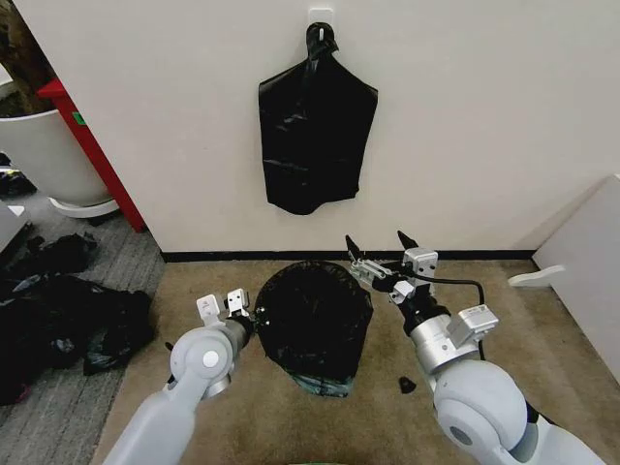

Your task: Place the garbage bag over the trash bin.

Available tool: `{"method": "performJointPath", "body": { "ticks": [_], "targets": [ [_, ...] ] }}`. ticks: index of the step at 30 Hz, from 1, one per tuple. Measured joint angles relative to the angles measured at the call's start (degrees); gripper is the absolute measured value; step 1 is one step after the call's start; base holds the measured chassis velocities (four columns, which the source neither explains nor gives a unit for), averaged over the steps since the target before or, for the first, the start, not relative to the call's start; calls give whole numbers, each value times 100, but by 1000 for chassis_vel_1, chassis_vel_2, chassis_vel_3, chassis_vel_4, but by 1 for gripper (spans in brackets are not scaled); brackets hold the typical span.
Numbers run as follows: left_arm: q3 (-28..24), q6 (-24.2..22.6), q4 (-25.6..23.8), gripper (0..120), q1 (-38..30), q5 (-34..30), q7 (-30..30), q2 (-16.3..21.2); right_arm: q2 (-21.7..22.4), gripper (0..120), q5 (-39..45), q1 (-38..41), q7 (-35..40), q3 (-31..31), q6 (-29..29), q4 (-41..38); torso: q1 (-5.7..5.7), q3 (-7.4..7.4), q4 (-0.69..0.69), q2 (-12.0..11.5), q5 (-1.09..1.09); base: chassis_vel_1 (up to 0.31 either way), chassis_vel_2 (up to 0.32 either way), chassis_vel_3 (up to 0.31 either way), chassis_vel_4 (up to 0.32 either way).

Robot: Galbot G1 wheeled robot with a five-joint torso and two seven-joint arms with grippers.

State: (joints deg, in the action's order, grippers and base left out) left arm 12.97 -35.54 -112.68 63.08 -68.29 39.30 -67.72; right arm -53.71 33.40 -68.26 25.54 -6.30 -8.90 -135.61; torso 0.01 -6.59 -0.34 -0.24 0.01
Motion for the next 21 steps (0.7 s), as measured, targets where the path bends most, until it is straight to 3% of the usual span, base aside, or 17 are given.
{"method": "performJointPath", "body": {
  "ticks": [9, 21],
  "targets": [
    [-66, -7, 66, 3, 4, 200, -89, -32, 27, 100, 65, 15, 0, -8, -11, -34, 0, 0, 0, 0, 0, 0, 0, 0, 0],
    [-50, -3, -77, 45, 156, 492, -303, 29, 100, 100, 204, 97, 16, -47, -29, -35, 0, 0, 0, 0, -1, 0, 0, 0, 0]
  ]
}}
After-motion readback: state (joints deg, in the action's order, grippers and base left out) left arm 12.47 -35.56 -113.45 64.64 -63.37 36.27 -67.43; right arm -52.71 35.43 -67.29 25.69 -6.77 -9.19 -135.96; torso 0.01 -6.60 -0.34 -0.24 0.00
